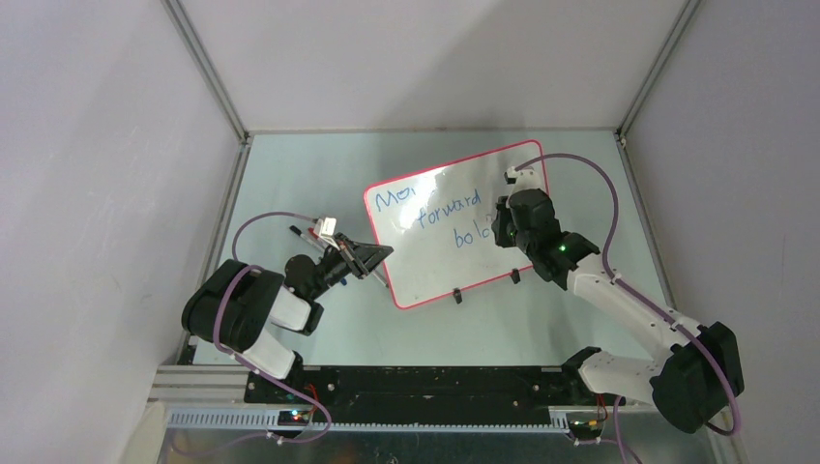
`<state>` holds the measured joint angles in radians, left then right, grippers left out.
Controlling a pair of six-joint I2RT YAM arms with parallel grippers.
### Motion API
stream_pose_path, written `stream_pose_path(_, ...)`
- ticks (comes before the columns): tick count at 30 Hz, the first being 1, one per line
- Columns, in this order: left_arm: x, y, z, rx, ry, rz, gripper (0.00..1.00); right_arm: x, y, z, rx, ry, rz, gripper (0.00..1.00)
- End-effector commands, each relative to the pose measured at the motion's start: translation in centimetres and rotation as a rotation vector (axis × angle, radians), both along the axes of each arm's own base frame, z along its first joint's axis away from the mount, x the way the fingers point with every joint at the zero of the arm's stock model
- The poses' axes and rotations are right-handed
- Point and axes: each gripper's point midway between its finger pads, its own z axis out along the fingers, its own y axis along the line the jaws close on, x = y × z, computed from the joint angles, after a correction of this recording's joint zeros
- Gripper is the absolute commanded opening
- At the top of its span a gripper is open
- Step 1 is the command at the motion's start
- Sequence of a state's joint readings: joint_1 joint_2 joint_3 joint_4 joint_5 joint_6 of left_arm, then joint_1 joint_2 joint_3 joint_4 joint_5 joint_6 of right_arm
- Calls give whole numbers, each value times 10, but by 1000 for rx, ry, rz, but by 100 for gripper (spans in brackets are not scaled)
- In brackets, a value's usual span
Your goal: Write a sentence on the whiteboard
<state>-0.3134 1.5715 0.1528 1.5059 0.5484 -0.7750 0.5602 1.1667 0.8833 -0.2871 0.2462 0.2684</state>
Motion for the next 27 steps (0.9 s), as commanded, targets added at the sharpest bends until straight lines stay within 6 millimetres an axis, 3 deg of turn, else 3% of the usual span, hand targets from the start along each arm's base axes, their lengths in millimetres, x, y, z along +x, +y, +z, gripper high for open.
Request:
stream_pose_path(1, 8, 2, 6, 31, -80, 34, 0, 4, 1, 7, 7, 2, -4, 0)
stream_pose_path(27, 6, 3, 7, 30, -82, 34, 0, -22, -4, -20, -5, 64, 13, 0)
